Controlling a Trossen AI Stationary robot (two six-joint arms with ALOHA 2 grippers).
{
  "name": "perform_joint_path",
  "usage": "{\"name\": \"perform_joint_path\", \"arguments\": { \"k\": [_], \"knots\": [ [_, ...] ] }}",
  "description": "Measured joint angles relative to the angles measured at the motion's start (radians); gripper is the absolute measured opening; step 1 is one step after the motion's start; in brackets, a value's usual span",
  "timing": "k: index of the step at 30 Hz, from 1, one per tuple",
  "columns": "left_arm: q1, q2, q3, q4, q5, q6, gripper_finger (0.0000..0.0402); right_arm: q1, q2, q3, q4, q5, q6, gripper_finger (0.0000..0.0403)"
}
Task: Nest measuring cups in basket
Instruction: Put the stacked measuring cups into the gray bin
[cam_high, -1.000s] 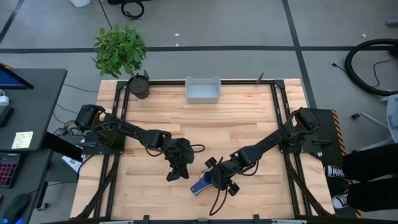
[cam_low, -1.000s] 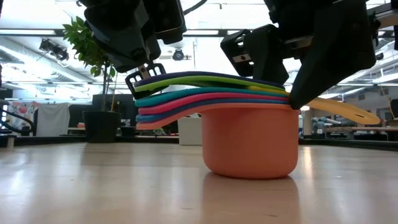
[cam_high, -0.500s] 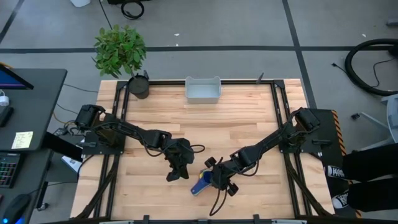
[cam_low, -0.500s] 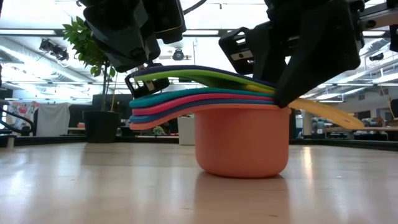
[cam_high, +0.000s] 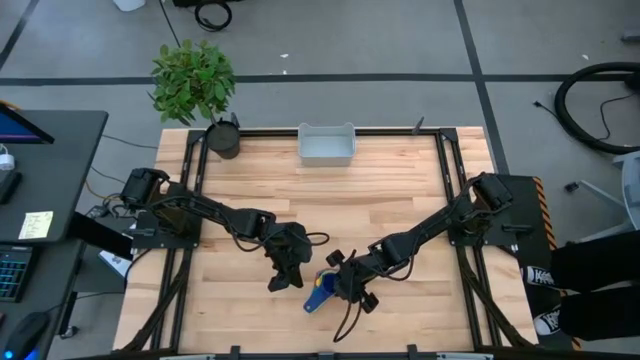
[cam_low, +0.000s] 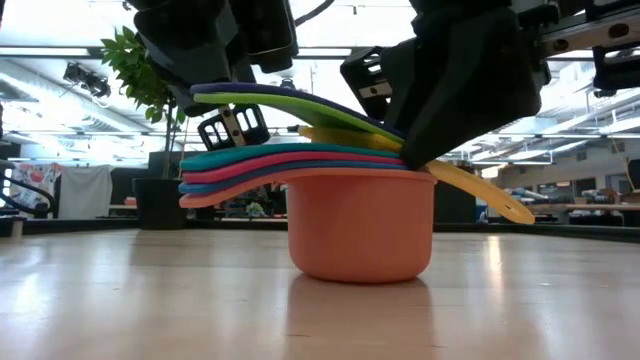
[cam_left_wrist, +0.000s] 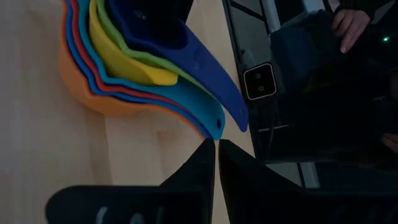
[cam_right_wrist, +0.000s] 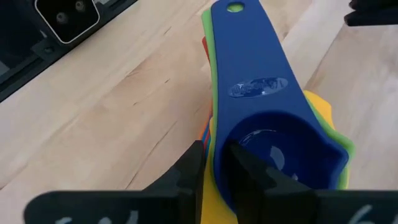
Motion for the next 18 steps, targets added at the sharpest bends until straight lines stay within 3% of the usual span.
{"name": "perform_joint_path", "arguments": {
  "k": [10,18],
  "knots": [
    [-0.024,0.000,0.000,-0.064,0.008,-0.049,0.0029,-0.014,0.000,0.000,0.001,-0.033,0.000,0.0064],
    [-0.022,0.000,0.000,-0.150,0.030,-0.090,0.0087,-0.026,0.000,0.000,0.002,-0.054,-0.035,0.0064]
  ]
}}
